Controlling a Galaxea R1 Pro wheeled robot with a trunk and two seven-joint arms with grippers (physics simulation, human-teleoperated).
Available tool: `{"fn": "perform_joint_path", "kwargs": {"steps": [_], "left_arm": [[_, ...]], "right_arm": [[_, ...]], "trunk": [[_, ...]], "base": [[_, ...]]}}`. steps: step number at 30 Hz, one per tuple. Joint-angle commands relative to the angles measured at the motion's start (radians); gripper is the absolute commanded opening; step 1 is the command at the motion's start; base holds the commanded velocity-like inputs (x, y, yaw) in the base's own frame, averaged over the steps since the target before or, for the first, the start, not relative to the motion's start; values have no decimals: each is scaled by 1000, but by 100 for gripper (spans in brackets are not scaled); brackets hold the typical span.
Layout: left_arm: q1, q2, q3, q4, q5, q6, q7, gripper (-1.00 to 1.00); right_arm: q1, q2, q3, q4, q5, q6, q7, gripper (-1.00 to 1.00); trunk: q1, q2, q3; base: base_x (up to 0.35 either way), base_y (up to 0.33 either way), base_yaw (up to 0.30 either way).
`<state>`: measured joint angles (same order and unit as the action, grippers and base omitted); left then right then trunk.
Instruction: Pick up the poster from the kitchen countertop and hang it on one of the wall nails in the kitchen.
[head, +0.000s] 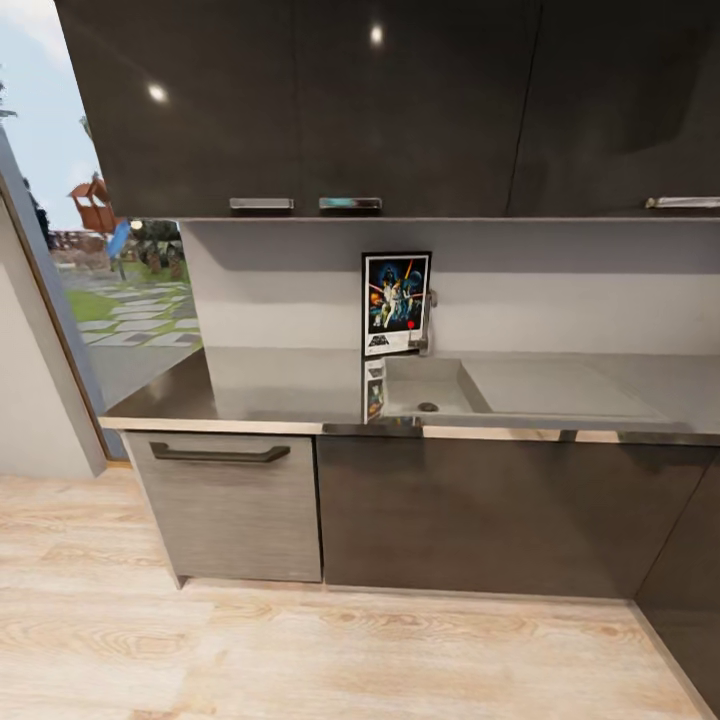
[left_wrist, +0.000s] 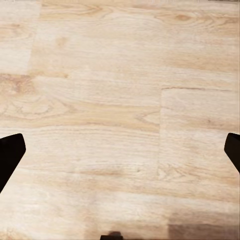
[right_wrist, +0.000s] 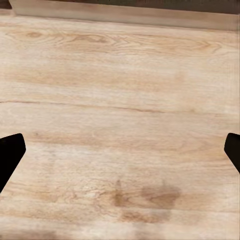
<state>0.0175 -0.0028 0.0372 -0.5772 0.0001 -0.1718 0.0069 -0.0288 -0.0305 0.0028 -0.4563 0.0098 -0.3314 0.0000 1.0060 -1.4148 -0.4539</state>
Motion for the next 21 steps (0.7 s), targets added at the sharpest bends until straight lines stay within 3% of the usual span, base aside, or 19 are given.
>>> {"fn": "perform_joint_path", "kwargs": {"steps": [1, 21], "left_arm": [[0, 0, 1, -1, 0, -2, 1, 100], [0, 0, 1, -1, 0, -2, 1, 100]], "right_arm": [[0, 0, 0, 1, 1, -3, 0, 100], [-1, 0, 0, 1, 1, -3, 0, 100]], "trunk": [[-4, 7, 2], [-81, 147, 65]], "base": [[2, -2, 0], [0, 0, 0]]}}
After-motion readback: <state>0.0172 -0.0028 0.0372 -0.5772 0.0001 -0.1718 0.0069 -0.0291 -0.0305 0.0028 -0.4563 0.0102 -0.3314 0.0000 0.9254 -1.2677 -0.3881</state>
